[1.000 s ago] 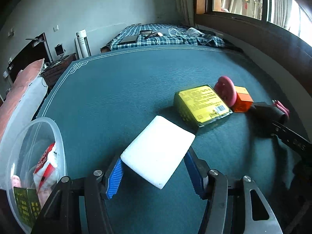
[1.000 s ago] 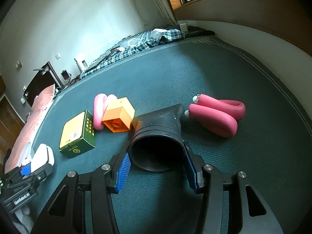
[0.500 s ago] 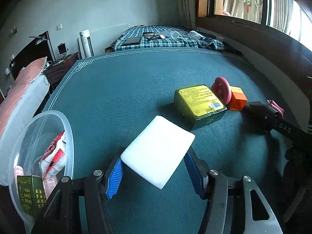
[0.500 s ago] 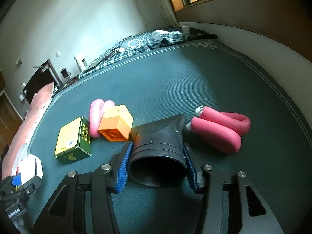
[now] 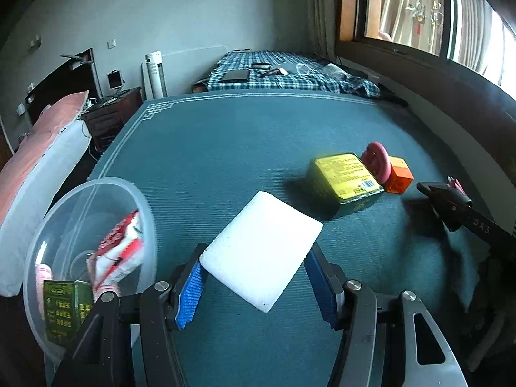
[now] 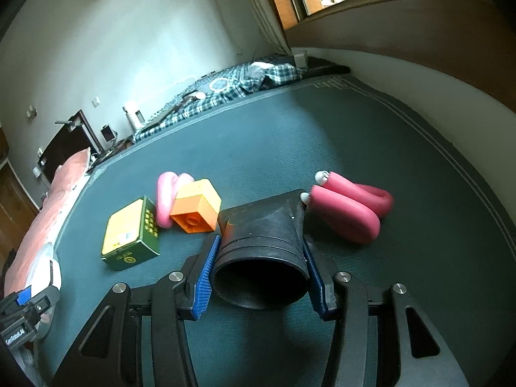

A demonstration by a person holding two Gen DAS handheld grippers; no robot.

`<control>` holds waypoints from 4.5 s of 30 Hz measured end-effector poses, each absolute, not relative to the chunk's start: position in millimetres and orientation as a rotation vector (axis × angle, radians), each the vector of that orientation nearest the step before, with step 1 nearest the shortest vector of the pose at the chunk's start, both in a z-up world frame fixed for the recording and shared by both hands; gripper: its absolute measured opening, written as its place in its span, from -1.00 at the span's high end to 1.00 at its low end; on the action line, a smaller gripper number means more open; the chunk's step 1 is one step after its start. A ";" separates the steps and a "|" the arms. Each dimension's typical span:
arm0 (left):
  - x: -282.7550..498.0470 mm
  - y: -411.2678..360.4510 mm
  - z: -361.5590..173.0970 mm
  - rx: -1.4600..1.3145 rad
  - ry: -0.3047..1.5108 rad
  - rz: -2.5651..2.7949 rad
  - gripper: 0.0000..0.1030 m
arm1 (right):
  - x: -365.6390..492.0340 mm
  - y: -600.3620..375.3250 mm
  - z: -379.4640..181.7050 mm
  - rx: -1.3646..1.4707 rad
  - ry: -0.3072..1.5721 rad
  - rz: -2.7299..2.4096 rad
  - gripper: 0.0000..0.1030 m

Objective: Organize objects
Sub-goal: 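Carry the white block over the bowl while the right carries the funnel there, then release the funnel into the bowl with the right gripper while the left drops the block, then move the right gripper to the pink roller while the left approaches the yellow box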

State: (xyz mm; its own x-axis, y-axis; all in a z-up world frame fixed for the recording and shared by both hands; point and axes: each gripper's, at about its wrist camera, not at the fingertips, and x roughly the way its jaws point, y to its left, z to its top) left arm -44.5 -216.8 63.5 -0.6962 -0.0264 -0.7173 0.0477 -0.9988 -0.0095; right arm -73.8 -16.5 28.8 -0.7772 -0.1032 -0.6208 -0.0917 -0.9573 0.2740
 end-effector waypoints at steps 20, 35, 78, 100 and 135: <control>-18.8 -342.4 77.6 1.035 0.197 -2.706 -0.23 | -36.5 -86.4 76.8 0.870 -0.408 -2.833 0.02; -17.2 -415.9 56.8 1.038 0.313 -2.648 -0.23 | -52.3 -200.9 91.8 0.859 -0.226 -2.672 0.02; 11.3 -460.4 66.3 0.708 0.454 -2.536 -0.67 | -104.8 -402.4 53.4 0.917 0.156 -2.328 0.02; 17.8 -459.3 67.1 0.653 0.522 -2.540 -0.68 | -86.6 -375.0 59.9 0.900 0.114 -2.337 -0.03; 16.2 -368.5 90.7 0.787 0.300 -2.733 -0.99 | -45.1 -206.6 35.7 1.062 -0.202 -2.534 -0.16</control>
